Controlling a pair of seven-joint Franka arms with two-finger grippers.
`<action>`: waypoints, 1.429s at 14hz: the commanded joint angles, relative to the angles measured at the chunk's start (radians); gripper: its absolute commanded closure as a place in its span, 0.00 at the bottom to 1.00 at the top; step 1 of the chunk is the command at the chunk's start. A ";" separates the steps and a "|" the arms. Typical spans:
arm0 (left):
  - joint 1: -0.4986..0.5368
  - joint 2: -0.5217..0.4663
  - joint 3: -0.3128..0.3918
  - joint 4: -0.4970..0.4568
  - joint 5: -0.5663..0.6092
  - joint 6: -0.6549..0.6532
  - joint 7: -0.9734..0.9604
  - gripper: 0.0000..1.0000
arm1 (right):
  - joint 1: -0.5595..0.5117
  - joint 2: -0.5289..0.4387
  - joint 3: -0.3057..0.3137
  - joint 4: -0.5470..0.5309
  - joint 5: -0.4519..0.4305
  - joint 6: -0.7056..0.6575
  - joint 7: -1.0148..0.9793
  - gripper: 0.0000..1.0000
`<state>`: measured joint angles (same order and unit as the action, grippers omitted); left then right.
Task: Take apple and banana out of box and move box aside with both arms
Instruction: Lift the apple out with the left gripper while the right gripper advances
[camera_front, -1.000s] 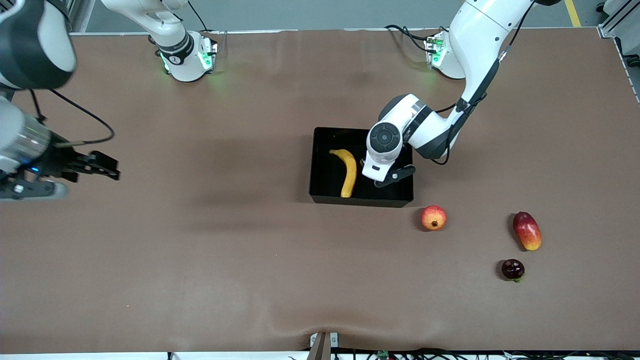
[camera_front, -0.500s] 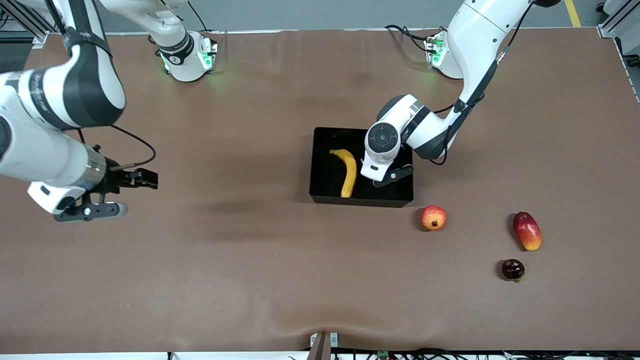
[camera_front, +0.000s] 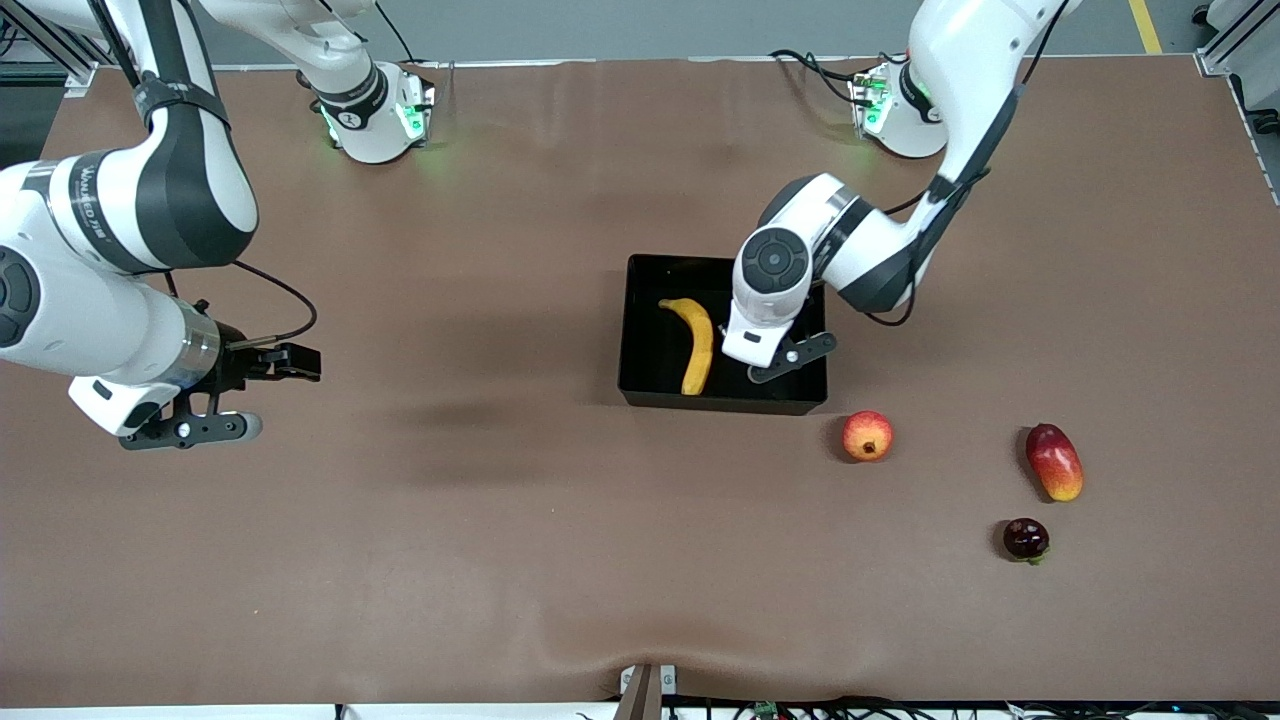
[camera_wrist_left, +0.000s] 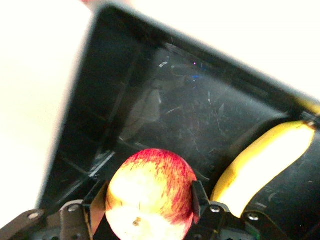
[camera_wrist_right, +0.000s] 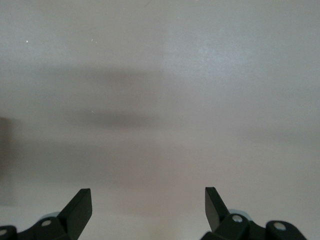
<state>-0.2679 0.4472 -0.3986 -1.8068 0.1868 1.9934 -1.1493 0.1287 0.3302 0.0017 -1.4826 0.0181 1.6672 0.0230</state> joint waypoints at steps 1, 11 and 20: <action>0.016 -0.027 0.009 0.116 0.025 -0.164 0.032 1.00 | 0.003 -0.002 0.001 0.012 0.011 -0.015 0.015 0.00; 0.360 -0.027 0.009 0.181 0.052 -0.229 0.466 1.00 | 0.005 -0.002 0.003 0.012 0.014 -0.017 0.018 0.00; 0.487 0.177 0.011 0.173 0.310 -0.053 0.481 1.00 | 0.003 -0.002 0.001 0.012 0.042 -0.024 0.017 0.00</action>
<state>0.1938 0.6027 -0.3769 -1.6388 0.4376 1.9171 -0.6703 0.1297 0.3302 0.0052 -1.4812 0.0292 1.6578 0.0279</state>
